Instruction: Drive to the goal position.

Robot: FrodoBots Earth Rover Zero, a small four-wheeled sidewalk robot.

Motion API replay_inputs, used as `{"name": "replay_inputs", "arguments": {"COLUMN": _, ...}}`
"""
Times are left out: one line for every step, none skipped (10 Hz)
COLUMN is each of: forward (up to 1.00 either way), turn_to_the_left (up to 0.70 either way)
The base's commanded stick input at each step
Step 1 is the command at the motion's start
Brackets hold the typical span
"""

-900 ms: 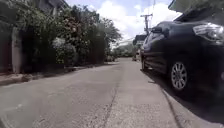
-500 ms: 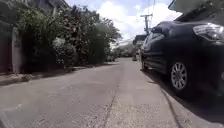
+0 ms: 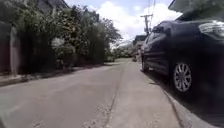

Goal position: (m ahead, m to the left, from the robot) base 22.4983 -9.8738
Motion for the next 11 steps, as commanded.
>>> {"name": "replay_inputs", "arguments": {"forward": 0.7, "turn_to_the_left": -0.04}}
{"name": "replay_inputs", "arguments": {"forward": 0.7, "turn_to_the_left": -0.18}}
{"name": "replay_inputs", "arguments": {"forward": 0.7, "turn_to_the_left": -0.35}}
{"name": "replay_inputs", "arguments": {"forward": 0.7, "turn_to_the_left": -0.35}}
{"name": "replay_inputs", "arguments": {"forward": 0.7, "turn_to_the_left": -0.18}}
{"name": "replay_inputs", "arguments": {"forward": 0.7, "turn_to_the_left": 0.0}}
{"name": "replay_inputs", "arguments": {"forward": 0.7, "turn_to_the_left": 0.0}}
{"name": "replay_inputs", "arguments": {"forward": 0.7, "turn_to_the_left": 0.0}}
{"name": "replay_inputs", "arguments": {"forward": 0.81, "turn_to_the_left": 0.0}}
{"name": "replay_inputs", "arguments": {"forward": 0.85, "turn_to_the_left": 0.0}}
{"name": "replay_inputs", "arguments": {"forward": 0.85, "turn_to_the_left": 0.0}}
